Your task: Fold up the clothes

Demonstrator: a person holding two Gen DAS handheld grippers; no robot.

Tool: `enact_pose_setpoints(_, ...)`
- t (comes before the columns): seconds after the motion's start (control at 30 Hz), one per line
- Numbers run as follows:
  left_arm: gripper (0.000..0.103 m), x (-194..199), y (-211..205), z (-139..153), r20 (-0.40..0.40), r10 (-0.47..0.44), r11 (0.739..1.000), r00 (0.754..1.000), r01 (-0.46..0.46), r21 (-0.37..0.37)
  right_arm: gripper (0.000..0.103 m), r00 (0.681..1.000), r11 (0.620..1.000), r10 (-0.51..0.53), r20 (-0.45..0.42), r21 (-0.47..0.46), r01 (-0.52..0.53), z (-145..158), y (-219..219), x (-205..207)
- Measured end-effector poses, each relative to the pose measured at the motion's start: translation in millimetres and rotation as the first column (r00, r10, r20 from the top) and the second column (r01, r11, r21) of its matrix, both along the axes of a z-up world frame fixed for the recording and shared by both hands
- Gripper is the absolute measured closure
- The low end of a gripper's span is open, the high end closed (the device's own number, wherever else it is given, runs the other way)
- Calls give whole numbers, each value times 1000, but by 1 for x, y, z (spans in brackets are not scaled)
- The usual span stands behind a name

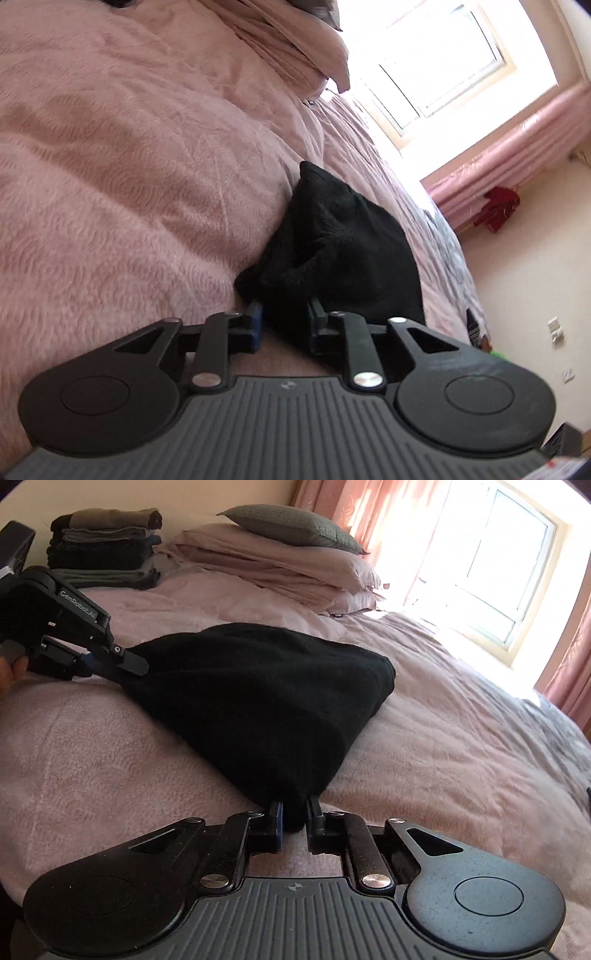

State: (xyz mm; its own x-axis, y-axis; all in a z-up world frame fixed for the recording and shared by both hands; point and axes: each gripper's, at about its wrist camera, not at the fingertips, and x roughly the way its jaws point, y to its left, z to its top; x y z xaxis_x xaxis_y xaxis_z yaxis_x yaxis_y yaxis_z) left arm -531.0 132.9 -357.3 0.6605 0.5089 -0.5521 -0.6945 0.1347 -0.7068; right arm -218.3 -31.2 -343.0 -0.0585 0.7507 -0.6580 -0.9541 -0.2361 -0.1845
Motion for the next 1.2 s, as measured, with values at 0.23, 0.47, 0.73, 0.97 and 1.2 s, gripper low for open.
enact_pose_setpoints(0.23, 51, 29, -23, -12, 208, 23, 987, 978, 11, -157, 53, 889, 971, -236, -393, -126, 202, 8, -14, 71)
enact_pose_setpoints(0.47, 73, 65, 1, -25, 135, 116, 988, 984, -100, -120, 53, 776, 923, -384, -501, -174, 344, 12, -27, 125)
enact_pose_setpoints(0.73, 95, 11, 16, 33, 67, 16, 1000, 998, -15, -23, 53, 744, 920, -388, -544, -188, 343, 18, -29, 143)
enact_pose_setpoints(0.97, 95, -96, 60, 87, -147, -52, 998, 988, 48, -30, 53, 715, 963, -254, -651, -240, 124, 20, 5, 127)
enact_pose_setpoints(1.2, 82, -129, 68, 30, -33, 19, 993, 999, -23, -114, 32, 433, 940, -291, -853, -340, -37, -24, 104, 95)
